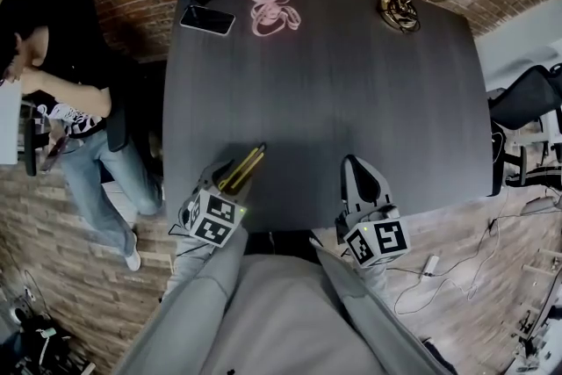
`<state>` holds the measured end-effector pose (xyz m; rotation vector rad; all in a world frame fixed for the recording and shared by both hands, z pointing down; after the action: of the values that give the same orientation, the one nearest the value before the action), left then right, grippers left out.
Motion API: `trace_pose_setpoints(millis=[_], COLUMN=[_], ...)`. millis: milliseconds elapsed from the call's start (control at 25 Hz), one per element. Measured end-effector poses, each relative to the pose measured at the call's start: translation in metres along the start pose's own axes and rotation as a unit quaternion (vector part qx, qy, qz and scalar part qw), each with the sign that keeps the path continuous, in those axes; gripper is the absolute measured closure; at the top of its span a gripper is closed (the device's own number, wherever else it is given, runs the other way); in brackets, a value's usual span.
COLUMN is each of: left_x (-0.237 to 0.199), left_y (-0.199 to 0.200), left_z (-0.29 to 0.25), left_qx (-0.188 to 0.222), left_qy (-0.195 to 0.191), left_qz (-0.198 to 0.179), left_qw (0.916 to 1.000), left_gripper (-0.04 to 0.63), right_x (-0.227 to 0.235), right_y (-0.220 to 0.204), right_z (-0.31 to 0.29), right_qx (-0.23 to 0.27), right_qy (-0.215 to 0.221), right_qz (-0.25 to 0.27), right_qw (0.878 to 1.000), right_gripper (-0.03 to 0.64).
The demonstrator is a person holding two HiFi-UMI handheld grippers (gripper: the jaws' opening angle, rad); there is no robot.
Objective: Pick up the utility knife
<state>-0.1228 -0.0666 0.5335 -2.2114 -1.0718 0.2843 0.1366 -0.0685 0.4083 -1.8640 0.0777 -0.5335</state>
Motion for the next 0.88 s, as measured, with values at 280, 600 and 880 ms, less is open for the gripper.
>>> trace_pose_setpoints(millis=[280, 600, 880], left_x=[0.004, 0.007, 0.007], left_y=[-0.016, -0.029, -0.035], left_z=[-0.012, -0.025, -0.03], left_qx=[-0.026, -0.05, -0.062], left_qy=[-0.012, -0.023, -0.026], left_qz=[-0.004, -0.019, -0.019], left_qw=[0.9996, 0.9983, 0.9976], left_gripper=[0.411, 0.413, 0.413], right_x=[0.003, 0.007, 0.007], right_y=[-0.006, -0.008, -0.011], right_z=[0.004, 0.006, 0.004], right_qx=[-0.006, -0.012, -0.014], right_qy=[-0.003, -0.007, -0.008], right_qz=[-0.003, -0.005, -0.01], right_qw=[1.0, 1.0, 1.0], right_gripper=[0.598, 0.598, 0.598])
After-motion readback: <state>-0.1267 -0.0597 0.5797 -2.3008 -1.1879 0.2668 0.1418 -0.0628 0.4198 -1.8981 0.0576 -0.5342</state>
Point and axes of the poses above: the fingertips, and each gripper's own axes: z backward along the fingers, x to its right, y out of its top, the point moved 7 cm from there along z, backward along the fingers, and after that the axes turned 9 degrees about -z, right-handed, at the moved point
